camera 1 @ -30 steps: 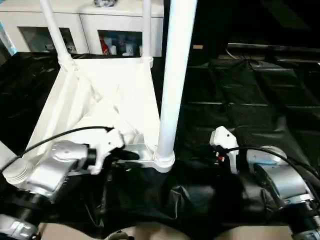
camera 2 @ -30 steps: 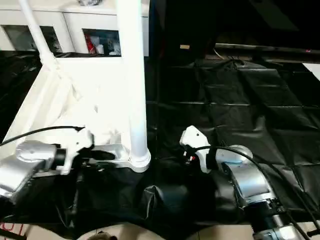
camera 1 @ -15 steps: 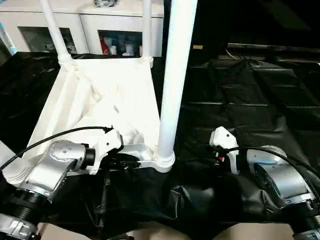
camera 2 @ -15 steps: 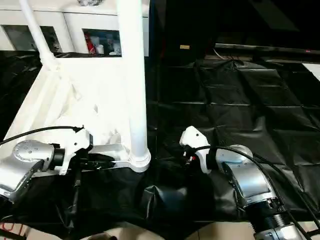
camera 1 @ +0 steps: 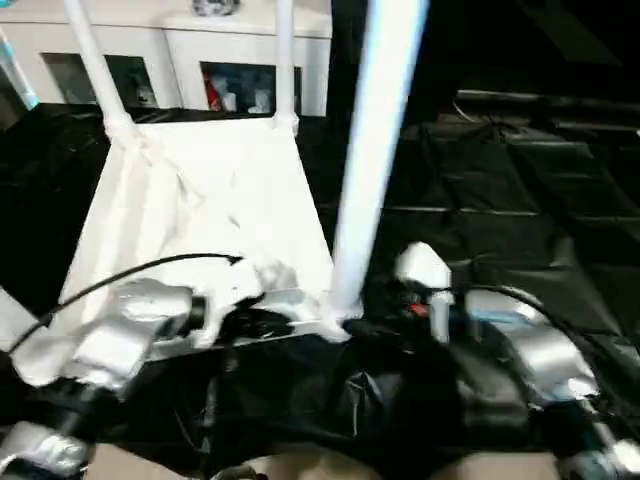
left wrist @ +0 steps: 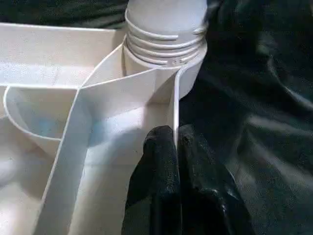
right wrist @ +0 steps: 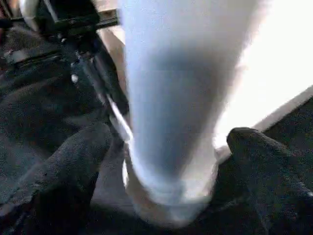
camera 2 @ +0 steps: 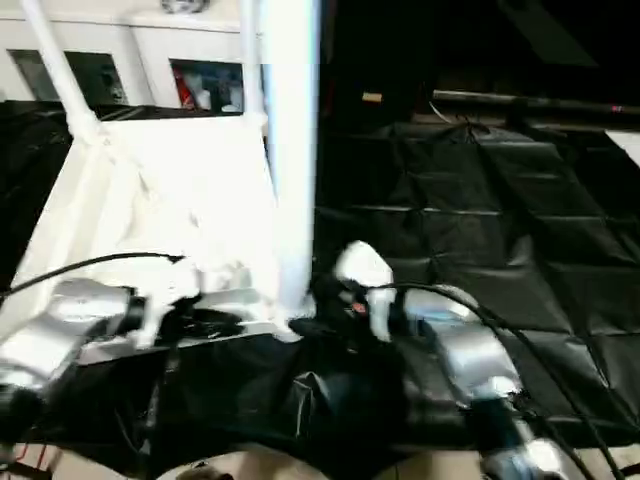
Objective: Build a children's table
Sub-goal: Rotate leg to tighten
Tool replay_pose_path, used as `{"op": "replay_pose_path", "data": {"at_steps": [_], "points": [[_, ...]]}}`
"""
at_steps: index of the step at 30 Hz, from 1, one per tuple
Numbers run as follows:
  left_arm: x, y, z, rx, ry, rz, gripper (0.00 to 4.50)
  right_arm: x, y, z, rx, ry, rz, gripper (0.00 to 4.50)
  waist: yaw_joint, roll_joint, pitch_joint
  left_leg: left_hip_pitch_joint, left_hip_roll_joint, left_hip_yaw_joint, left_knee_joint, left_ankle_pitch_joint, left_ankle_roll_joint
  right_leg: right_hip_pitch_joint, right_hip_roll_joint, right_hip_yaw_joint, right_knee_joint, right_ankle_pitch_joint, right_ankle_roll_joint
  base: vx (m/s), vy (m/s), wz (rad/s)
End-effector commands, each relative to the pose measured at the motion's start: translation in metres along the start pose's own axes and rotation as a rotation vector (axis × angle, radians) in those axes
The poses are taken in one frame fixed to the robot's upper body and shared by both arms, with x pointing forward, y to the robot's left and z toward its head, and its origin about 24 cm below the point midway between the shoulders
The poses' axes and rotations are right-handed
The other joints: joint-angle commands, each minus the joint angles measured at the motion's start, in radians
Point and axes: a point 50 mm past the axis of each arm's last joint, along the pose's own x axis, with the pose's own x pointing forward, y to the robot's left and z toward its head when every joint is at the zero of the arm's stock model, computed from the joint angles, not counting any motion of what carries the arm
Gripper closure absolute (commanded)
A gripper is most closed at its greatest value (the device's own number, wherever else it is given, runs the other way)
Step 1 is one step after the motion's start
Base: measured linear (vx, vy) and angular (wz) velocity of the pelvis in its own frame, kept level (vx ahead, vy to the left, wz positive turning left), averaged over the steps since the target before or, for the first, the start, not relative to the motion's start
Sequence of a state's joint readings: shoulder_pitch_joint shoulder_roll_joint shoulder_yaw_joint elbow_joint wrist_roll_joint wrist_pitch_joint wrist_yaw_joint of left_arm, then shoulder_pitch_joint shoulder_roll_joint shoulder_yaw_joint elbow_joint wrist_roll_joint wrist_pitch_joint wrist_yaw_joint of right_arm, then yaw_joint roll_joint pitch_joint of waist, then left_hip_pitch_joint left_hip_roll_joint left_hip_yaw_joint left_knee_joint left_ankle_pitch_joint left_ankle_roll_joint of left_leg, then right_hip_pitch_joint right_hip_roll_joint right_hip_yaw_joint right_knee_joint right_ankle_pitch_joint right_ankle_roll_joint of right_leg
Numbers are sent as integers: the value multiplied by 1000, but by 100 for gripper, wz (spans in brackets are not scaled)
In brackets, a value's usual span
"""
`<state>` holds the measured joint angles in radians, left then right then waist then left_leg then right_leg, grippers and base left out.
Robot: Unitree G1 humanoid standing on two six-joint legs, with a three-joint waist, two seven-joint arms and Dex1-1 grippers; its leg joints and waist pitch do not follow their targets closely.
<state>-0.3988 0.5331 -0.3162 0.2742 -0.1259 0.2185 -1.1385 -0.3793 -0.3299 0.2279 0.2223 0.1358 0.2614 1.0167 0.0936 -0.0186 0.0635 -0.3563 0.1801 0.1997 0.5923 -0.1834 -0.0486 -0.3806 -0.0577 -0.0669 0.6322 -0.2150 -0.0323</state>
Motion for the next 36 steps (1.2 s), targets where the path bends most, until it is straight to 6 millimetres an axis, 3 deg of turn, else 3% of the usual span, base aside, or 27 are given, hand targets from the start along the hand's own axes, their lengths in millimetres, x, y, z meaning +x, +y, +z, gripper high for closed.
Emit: {"op": "replay_pose_path", "data": {"at_steps": [1,2,6,7,26,33,36], "points": [[6,-1,-6,-21,15,11,450,1,-2,-2,-27,29,-12,6,2,4,-62,15,60,-34,-67,-206,-6,34,-101,65,-91,-247,-178,0,0,0],[9,0,-2,-10,-12,15,450,6,-3,-2,-52,34,-23,6,3,-3,-63,13,60,-34,-68,-194,-2,36,-100,64,-88,-243,-171,0,0,0],[10,0,-1,-11,-22,15,450,13,-9,-3,-54,46,-56,6,5,-1,-63,12,59,-34,-67,-187,2,33,-101,64,-88,-244,-169,0,0,0],[10,0,-1,-11,-22,18,450,14,-10,-3,-55,45,-59,6,6,-6,-63,12,59,-33,-67,-185,4,34,-100,64,-88,-244,-167,0,0,0],[6,7,-5,-31,-32,79,450,28,-19,-8,-33,27,-101,151,-3,-4,-62,11,60,-34,-69,-192,11,31,-102,64,-90,-264,-166,0,0,0],[23,28,6,-80,-46,300,450,49,-22,-20,128,-17,-337,175,-4,-4,-61,19,59,-36,-71,-228,-16,27,-106,64,-99,-336,-158,0,0,0],[40,34,20,-92,-53,364,450,71,-19,-19,197,-18,-443,176,-7,-2,-62,16,59,-36,-73,-224,-19,26,-105,65,-97,-315,-160,0,0,0]]}}
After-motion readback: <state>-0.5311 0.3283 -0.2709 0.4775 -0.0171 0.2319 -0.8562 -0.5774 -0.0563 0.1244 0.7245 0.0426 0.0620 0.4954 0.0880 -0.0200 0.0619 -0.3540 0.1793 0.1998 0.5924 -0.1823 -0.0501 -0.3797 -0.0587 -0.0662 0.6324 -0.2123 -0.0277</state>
